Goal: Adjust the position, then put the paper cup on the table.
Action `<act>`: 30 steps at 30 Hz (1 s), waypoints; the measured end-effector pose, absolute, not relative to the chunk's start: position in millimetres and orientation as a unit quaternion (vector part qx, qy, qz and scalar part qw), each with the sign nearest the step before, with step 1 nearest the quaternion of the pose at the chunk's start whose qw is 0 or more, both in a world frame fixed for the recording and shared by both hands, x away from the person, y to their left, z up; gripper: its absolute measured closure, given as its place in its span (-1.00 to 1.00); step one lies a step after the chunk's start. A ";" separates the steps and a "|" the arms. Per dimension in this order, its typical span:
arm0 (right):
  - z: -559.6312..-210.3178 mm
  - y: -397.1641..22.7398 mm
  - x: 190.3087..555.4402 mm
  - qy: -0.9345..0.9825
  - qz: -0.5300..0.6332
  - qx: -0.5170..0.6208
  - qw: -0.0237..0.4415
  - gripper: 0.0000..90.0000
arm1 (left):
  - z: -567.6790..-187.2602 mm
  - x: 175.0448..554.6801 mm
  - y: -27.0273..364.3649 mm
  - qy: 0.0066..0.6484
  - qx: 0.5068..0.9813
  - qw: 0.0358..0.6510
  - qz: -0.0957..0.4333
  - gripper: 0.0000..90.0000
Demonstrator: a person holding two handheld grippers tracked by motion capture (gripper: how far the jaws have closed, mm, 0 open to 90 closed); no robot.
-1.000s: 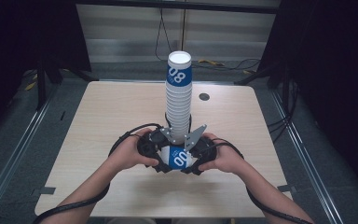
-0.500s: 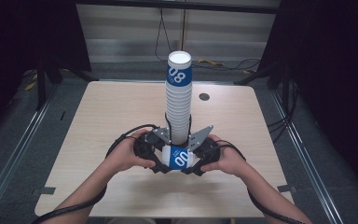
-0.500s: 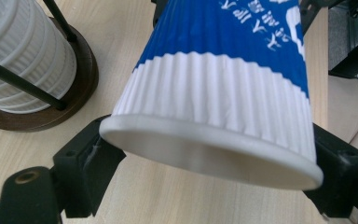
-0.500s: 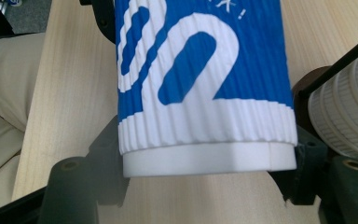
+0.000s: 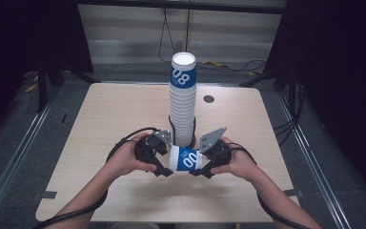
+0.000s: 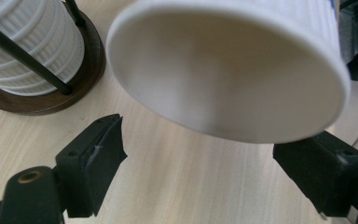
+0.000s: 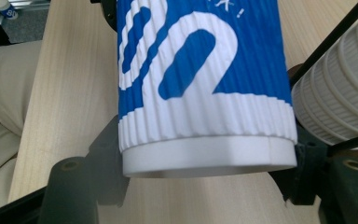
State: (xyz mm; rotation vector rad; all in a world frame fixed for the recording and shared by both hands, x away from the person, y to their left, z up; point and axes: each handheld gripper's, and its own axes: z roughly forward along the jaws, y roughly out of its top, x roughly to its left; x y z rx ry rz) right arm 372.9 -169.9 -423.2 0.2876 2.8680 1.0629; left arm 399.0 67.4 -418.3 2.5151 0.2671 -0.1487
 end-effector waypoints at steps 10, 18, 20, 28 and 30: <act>-426.4 -179.8 372.5 0.928 0.355 0.108 0.037 -0.31 | -422.4 399.7 77.5 0.121 0.938 0.321 -0.056 -0.62; -426.6 -181.6 373.9 0.925 0.361 0.114 0.037 -0.31 | -417.1 403.8 78.1 0.111 0.931 0.342 -0.057 -0.62; -426.3 -182.4 373.9 0.924 0.363 0.117 0.038 -0.31 | -415.8 404.4 78.7 0.113 0.929 0.348 -0.056 -0.62; -424.6 -187.1 372.6 0.916 0.377 0.128 0.041 -0.31 | -413.9 404.3 79.9 0.125 0.911 0.389 -0.063 -0.63; -424.0 -186.9 372.7 0.917 0.375 0.130 0.042 -0.31 | -413.8 403.8 79.8 0.129 0.904 0.402 -0.065 -0.63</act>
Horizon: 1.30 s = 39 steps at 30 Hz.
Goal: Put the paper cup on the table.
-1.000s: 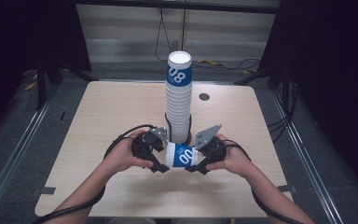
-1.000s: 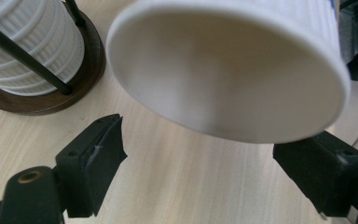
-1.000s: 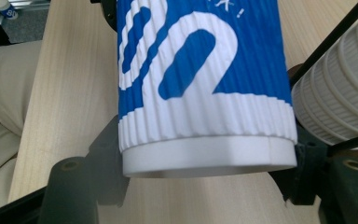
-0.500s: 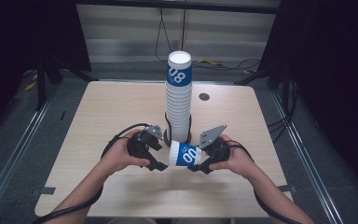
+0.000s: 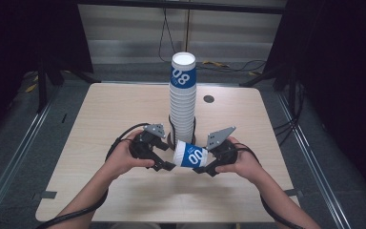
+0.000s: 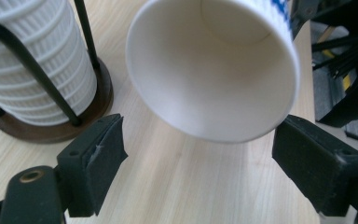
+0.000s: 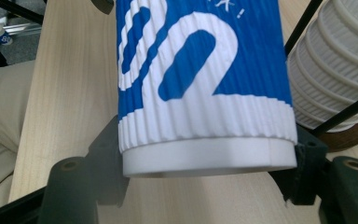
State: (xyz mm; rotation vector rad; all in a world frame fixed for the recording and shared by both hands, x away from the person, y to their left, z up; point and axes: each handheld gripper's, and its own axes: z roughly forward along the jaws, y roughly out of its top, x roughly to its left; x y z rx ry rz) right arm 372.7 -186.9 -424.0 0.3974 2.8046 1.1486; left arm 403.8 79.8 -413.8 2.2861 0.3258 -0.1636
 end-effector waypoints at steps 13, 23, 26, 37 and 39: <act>-425.9 -189.8 375.2 0.911 0.387 0.138 0.044 -0.31 | -414.7 402.0 78.2 0.127 0.894 0.426 -0.058 -0.64; -424.0 -181.8 374.4 0.909 0.394 0.129 0.040 -0.31 | -416.3 401.9 74.0 0.134 0.888 0.437 -0.055 -0.65; -424.1 -182.2 374.4 0.908 0.396 0.130 0.041 -0.31 | -416.6 402.6 75.1 0.131 0.888 0.439 -0.052 -0.65; -424.8 -182.7 374.4 0.907 0.400 0.126 0.041 -0.31 | -416.7 402.6 74.9 0.124 0.886 0.445 -0.042 -0.74; -424.7 -182.3 374.3 0.907 0.399 0.126 0.041 -0.31 | -416.8 402.8 74.5 0.120 0.887 0.445 -0.041 -0.75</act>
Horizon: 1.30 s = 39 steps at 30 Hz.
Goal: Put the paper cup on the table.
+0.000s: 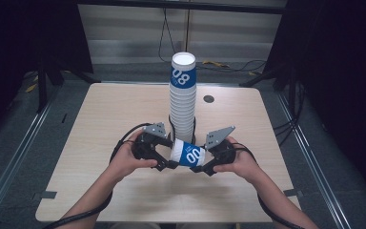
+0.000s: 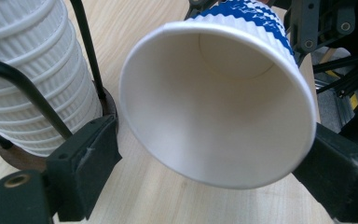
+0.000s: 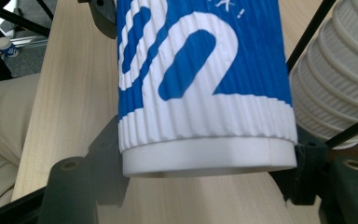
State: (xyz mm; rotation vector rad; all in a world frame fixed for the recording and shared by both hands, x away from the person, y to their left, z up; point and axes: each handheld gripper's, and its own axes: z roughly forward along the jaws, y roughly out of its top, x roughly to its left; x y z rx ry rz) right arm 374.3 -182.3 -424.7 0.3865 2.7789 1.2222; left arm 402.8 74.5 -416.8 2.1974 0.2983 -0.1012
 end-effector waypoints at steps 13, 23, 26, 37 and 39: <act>-425.1 -176.8 375.1 0.915 0.385 0.116 0.037 -0.31 | -414.6 403.7 66.9 0.103 0.888 0.447 -0.039 -0.81; -426.2 -174.5 376.2 0.913 0.392 0.113 0.034 -0.31 | -414.7 403.6 68.9 0.095 0.886 0.452 -0.040 -0.72; -426.8 -173.7 375.9 0.912 0.393 0.113 0.035 -0.31 | -414.6 402.9 69.3 0.094 0.888 0.449 -0.038 -0.72; -425.7 -173.6 374.5 0.912 0.394 0.106 0.036 -0.31 | -416.8 402.5 70.3 0.102 0.888 0.446 -0.052 -0.73; -425.8 -173.7 374.1 0.913 0.393 0.105 0.037 -0.31 | -417.3 402.2 70.2 0.103 0.889 0.444 -0.053 -0.73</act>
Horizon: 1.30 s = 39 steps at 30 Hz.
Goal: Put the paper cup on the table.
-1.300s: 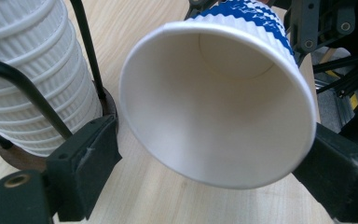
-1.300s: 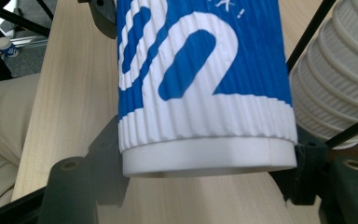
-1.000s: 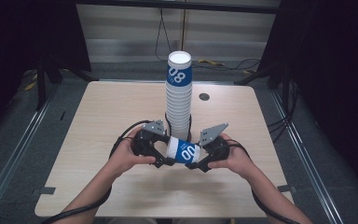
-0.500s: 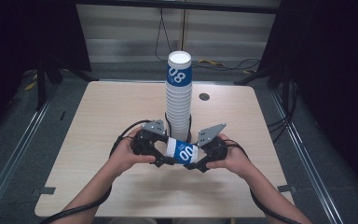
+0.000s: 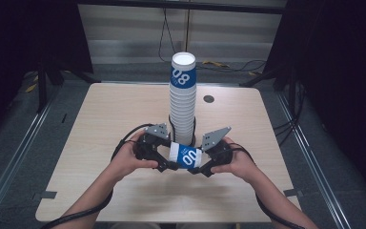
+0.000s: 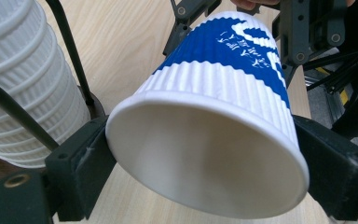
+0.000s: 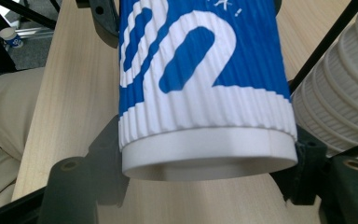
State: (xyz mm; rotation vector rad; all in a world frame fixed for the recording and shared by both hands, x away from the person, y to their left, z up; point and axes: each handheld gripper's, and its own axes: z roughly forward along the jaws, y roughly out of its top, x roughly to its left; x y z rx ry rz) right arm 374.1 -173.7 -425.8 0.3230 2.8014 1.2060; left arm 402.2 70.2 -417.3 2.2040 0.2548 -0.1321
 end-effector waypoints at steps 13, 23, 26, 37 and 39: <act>-427.3 -175.0 374.0 0.906 0.406 0.113 0.036 -0.32 | -410.5 400.1 71.1 0.101 0.887 0.448 -0.037 -0.68; -431.4 -171.1 373.7 0.905 0.405 0.121 0.044 -0.39 | -403.1 399.9 72.3 0.104 0.898 0.426 -0.044 -0.61; -433.0 -169.7 372.5 0.902 0.414 0.115 0.045 -0.37 | -401.8 399.3 72.0 0.103 0.901 0.418 -0.043 -0.60; -434.3 -170.3 373.2 0.903 0.408 0.128 0.046 -0.53 | -397.4 399.7 75.4 0.104 0.905 0.409 -0.048 -0.59; -435.2 -171.1 373.1 0.902 0.408 0.134 0.045 -0.58 | -396.3 399.6 75.5 0.103 0.907 0.405 -0.046 -0.59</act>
